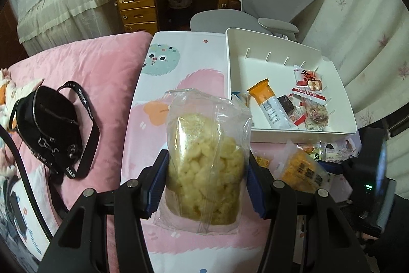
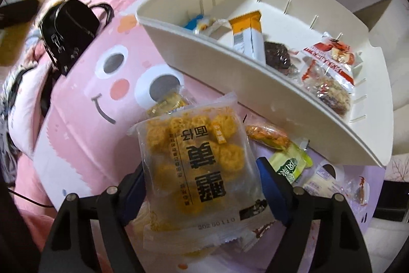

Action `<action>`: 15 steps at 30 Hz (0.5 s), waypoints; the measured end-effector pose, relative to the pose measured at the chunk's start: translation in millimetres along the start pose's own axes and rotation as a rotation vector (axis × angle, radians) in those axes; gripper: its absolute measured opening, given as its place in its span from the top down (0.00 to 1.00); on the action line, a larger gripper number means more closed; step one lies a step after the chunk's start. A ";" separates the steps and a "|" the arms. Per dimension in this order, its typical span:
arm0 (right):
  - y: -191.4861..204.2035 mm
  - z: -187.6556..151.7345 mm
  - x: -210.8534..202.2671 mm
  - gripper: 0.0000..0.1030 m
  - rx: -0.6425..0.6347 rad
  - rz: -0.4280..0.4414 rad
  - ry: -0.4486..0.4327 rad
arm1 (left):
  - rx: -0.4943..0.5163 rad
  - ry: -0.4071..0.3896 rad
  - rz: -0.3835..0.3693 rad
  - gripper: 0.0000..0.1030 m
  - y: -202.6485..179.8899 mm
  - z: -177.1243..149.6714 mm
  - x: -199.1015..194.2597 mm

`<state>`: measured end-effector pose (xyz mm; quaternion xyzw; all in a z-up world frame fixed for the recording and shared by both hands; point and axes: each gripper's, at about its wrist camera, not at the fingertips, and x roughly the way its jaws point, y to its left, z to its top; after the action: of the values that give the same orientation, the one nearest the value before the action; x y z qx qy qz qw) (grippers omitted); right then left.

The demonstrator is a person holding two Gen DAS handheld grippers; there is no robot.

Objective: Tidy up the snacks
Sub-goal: 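Carry the crisp bag over the tray and open the left tool while the right tool holds the cake pack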

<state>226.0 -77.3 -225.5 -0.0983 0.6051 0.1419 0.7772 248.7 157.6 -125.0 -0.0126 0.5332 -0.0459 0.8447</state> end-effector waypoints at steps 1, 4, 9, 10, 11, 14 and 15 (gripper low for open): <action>-0.2 0.1 -6.9 0.22 0.008 0.008 -0.014 | 0.005 0.001 0.000 0.47 -1.5 2.8 1.0; -1.2 0.6 -23.1 0.22 0.026 0.033 -0.046 | 0.033 -0.001 -0.005 0.47 -7.5 13.7 4.4; -2.3 8.0 -55.1 0.22 0.037 0.055 -0.121 | 0.060 -0.010 -0.016 0.47 -18.0 29.3 9.0; -2.8 10.2 -62.1 0.22 0.039 0.056 -0.138 | 0.067 -0.012 -0.018 0.47 -21.6 34.0 11.0; -4.1 13.0 -68.2 0.23 0.042 0.058 -0.154 | 0.071 -0.013 -0.021 0.47 -23.9 36.9 12.6; -9.1 20.4 -84.2 0.45 0.052 0.081 -0.208 | 0.083 -0.021 -0.036 0.47 -31.7 47.7 16.4; -12.0 23.0 -90.9 0.69 0.060 0.092 -0.236 | 0.089 -0.024 -0.040 0.47 -34.9 50.8 17.6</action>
<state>230.3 -90.3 -131.9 -0.0296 0.5173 0.1698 0.8383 299.8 119.9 -116.5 0.0135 0.5200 -0.0863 0.8497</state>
